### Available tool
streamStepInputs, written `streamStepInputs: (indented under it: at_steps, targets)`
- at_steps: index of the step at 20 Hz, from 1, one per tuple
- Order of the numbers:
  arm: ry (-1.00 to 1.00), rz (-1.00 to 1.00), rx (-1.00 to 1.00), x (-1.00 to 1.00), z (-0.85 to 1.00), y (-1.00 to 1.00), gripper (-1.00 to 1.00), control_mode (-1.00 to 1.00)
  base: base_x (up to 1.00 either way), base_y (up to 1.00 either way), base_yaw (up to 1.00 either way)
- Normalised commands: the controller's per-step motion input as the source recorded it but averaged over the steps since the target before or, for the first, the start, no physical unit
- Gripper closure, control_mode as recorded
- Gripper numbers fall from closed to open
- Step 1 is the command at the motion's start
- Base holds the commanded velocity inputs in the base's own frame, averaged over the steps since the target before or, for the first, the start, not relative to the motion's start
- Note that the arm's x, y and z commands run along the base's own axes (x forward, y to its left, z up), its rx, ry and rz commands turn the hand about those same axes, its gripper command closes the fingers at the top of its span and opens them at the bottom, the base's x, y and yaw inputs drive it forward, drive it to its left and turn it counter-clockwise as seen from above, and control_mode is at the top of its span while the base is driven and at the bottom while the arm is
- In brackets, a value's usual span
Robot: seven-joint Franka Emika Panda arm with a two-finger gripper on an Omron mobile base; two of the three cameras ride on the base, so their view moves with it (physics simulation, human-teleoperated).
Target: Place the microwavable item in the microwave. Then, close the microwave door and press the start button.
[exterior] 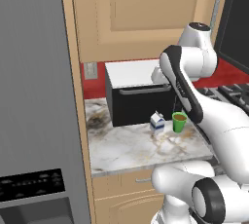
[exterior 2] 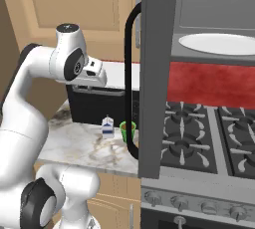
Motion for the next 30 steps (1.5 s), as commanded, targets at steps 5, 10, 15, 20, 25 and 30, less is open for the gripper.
streamStepInputs:
  at_steps: [5, 10, 15, 20, 25, 30]
  targets:
    - [0.00, 0.03, -0.02, -0.10, -0.17, 0.23, -1.00, -1.00, 0.00, 0.00, 0.00]
    - [0.00, -0.12, 0.04, -0.53, -0.63, -0.22, -1.00, -1.00, 0.00, 0.00, 0.00]
    - [0.00, -0.25, 0.10, -0.46, -0.67, -0.83, -1.00, -1.00, 0.00, 0.00, 0.00]
    - [0.15, -0.30, 0.00, 0.00, -0.36, -0.65, -1.00, -1.00, 0.00, 0.00, 0.00]
    - [0.16, -0.29, 0.00, 0.17, -0.30, -0.43, -1.00, -1.00, 0.00, 0.00, 0.00]
    - [0.07, -0.24, 0.00, 0.18, -0.10, -0.27, -1.00, -1.00, 0.00, 0.00, 0.00]
